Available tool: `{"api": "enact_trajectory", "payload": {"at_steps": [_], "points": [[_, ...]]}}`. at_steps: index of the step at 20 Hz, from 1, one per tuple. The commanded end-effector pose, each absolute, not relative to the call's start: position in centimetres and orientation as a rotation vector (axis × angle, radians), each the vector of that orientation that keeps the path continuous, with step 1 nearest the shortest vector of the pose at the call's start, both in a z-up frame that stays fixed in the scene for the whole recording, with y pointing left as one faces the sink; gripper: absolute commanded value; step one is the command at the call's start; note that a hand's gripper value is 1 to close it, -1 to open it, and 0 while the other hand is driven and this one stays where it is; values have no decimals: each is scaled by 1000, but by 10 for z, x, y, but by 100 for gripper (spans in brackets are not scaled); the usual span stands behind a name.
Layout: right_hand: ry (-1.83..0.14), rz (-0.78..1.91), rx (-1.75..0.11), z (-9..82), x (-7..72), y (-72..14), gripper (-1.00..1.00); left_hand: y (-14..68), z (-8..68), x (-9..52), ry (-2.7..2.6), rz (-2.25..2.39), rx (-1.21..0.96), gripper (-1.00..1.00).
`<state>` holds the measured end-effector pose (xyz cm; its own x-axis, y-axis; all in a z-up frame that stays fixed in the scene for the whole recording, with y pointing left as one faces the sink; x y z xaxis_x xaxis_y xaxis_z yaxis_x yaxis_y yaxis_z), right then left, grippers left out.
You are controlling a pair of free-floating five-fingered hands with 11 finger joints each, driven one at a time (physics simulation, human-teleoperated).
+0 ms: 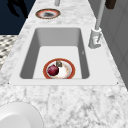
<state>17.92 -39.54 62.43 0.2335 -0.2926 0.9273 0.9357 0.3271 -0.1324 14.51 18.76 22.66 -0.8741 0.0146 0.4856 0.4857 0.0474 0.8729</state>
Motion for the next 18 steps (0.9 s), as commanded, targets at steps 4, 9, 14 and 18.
{"api": "enact_trajectory", "payload": {"at_steps": [4,9,14,18], "points": [[-992,-1012,-884,597,132,-378,100,188,227,145,-1987,-1888,-505,0],[-1002,-1066,-912,593,106,-362,100,188,227,145,-1987,-1888,-505,0],[-1022,-1098,-940,587,79,-347,100,188,227,145,-1987,-1888,-505,0],[-1052,-1110,-976,582,58,-334,100,188,227,145,-1987,-1888,-505,0]]}}
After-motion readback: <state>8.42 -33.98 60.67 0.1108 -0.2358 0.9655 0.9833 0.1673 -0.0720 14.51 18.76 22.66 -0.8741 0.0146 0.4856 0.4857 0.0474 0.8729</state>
